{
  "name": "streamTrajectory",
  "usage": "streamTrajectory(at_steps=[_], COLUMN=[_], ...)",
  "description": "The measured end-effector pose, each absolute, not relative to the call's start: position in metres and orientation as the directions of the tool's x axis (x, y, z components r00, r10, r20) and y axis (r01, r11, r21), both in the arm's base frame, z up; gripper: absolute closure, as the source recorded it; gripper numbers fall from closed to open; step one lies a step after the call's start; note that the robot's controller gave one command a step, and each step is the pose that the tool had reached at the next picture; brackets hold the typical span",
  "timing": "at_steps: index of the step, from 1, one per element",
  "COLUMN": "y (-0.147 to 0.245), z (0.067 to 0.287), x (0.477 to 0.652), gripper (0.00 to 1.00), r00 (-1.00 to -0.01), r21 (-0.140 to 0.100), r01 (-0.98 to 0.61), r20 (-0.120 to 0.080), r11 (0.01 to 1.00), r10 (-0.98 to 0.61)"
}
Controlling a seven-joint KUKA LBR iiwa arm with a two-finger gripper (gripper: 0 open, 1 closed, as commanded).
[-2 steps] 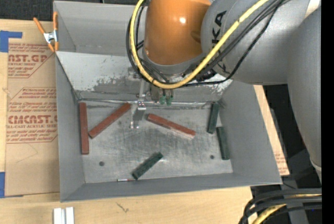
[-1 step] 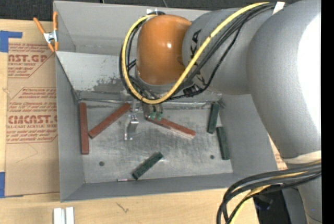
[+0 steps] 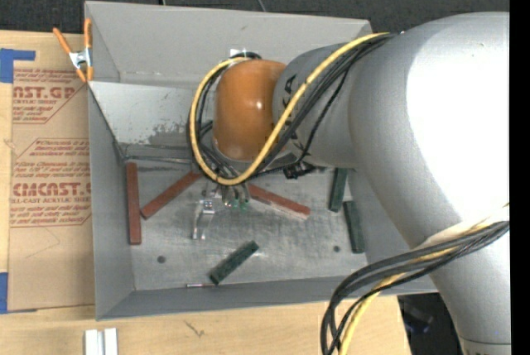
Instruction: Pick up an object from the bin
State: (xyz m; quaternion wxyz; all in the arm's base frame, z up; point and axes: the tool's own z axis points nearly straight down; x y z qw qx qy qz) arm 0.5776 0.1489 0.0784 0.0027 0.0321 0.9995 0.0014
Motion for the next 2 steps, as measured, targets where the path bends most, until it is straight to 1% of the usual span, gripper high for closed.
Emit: streamTrajectory(at_steps=[1, 2], y=[0.1501, 0.1489], z=[0.0601, 0.0673], x=[0.5835, 0.5819], gripper=[0.00, 0.00], r00=[-0.999, -0.999], r21=[0.006, 0.008], r01=[0.041, 0.042], r20=[-0.006, -0.012], r11=[0.999, 0.999], r10=[0.041, 0.042])
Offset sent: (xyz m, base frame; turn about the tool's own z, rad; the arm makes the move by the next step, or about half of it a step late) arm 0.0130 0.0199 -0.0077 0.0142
